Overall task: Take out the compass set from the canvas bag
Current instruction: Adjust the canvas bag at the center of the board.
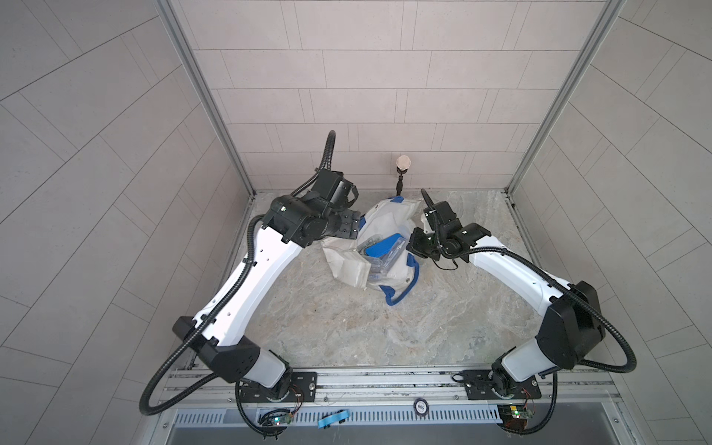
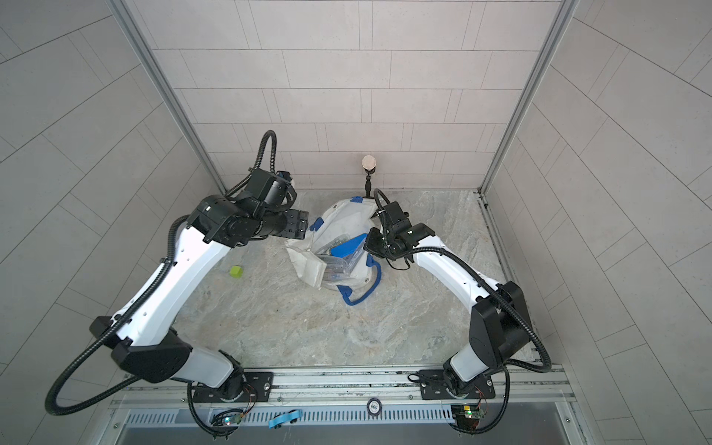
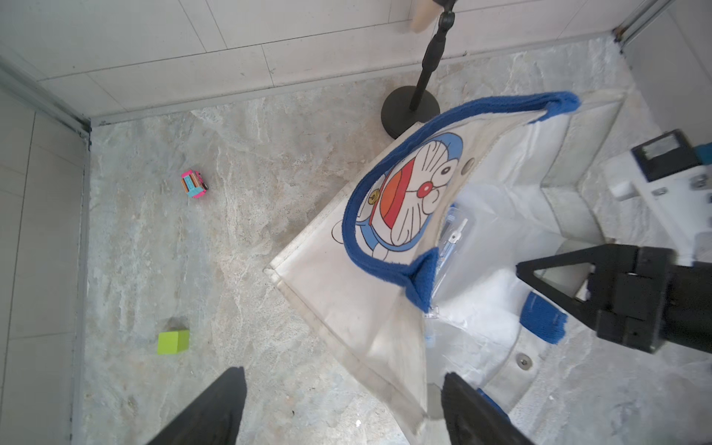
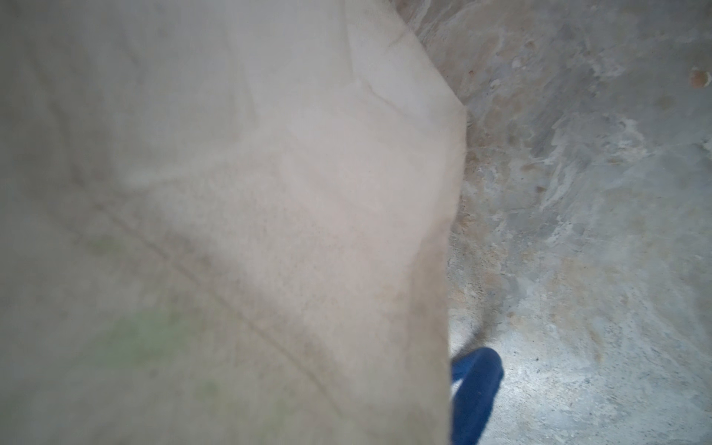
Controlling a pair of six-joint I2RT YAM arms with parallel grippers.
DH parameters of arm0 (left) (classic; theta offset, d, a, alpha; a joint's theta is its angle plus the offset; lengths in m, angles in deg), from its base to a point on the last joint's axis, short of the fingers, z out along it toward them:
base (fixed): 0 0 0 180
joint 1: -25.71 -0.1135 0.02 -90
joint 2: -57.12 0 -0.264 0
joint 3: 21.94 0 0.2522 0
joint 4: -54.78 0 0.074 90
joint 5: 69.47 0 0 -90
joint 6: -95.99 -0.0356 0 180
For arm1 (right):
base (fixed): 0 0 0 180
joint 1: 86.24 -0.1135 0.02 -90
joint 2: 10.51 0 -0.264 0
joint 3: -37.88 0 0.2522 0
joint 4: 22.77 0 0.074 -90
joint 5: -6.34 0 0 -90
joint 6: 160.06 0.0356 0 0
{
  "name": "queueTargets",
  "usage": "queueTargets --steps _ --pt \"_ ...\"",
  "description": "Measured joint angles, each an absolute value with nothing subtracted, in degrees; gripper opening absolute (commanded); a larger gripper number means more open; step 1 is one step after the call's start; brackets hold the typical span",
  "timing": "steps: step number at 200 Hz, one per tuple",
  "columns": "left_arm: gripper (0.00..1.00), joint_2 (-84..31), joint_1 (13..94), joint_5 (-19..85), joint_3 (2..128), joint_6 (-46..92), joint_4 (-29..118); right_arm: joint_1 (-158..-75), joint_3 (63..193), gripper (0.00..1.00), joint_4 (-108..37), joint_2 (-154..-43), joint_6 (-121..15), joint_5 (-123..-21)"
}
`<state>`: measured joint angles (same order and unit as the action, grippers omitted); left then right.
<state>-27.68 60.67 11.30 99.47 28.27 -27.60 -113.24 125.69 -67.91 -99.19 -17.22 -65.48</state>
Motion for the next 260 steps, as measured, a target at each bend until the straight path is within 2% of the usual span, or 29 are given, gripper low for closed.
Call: queueTargets --steps 80,149,167,181,189,196,218,260 --pt "0.87 -27.72 63.93 20.13 91.47 48.12 -30.38 -114.35 125.88 0.00 -67.86 -99.65 -16.63 -66.57" --pt "0.87 -33.05 65.07 20.15 91.13 51.59 -28.92 -114.81 125.88 0.00 -67.84 -99.65 -16.21 -67.36" --pt "0.82 -34.52 65.07 18.03 89.40 51.64 -27.23 -114.81 125.88 0.00 -67.84 -99.65 -16.24 -67.40" --pt "0.76 -35.37 64.93 16.52 88.28 51.61 -26.31 -114.83 125.75 0.00 -67.80 -99.65 -16.28 -67.47" --pt "0.67 -35.79 64.69 15.85 87.87 51.37 -25.94 -114.83 125.45 0.00 -67.60 -99.65 -16.30 -67.51" --pt "0.53 -36.05 64.52 15.23 87.76 50.96 -25.77 -114.81 125.10 0.00 -67.54 -99.65 -16.43 -67.58" --pt "0.00 -36.29 63.64 13.68 87.74 50.39 -25.99 -114.66 123.78 0.00 -66.75 -99.65 -16.76 -67.67" --pt "0.00 -35.85 61.79 15.36 87.30 47.66 -26.71 -112.78 123.19 0.00 -66.44 -100.00 -17.66 -67.32"
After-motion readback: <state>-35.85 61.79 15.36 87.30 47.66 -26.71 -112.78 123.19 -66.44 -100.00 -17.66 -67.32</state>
